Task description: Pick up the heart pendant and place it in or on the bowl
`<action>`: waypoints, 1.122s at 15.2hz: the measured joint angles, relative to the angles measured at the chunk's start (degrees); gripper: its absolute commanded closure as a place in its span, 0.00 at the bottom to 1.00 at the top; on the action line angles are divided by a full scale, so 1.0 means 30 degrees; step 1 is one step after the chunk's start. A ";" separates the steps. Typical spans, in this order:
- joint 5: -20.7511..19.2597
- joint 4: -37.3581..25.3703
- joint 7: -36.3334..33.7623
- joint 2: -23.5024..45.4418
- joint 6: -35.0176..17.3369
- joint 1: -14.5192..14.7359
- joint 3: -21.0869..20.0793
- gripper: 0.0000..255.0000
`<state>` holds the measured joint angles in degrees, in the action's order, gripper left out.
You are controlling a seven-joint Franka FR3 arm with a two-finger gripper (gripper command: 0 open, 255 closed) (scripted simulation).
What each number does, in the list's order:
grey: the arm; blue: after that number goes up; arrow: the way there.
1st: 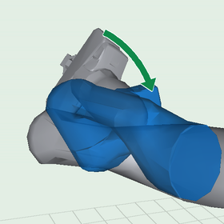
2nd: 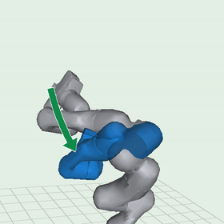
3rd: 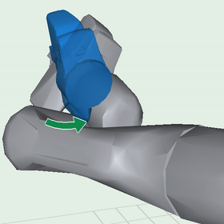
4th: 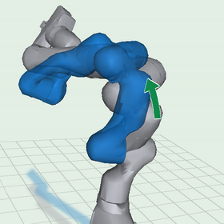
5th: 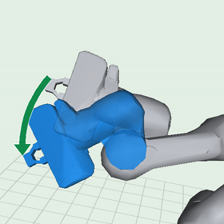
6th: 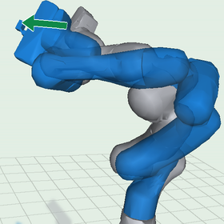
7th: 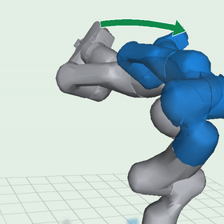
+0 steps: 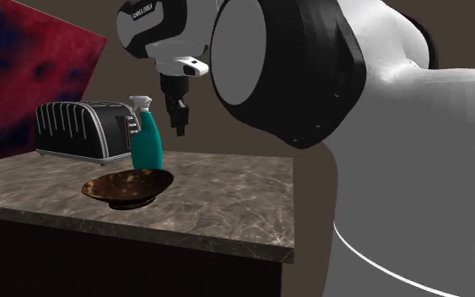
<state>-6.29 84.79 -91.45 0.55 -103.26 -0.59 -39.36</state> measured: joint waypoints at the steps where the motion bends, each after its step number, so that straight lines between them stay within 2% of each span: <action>1: 0.0328 0.0414 -0.0093 -0.0548 0.0016 0.0032 -0.0044 1.00; 8: 0.2951 0.3926 -0.0550 -0.4982 0.0015 0.0719 0.0146 1.00; 14: 0.4082 0.5056 -0.1893 -0.7248 0.0723 0.1733 -0.0355 1.00; 17: 0.4408 0.6077 -0.2024 -0.7837 0.0209 0.1991 -0.0356 1.00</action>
<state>6.93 103.02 -97.52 -22.96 -102.63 5.38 -40.42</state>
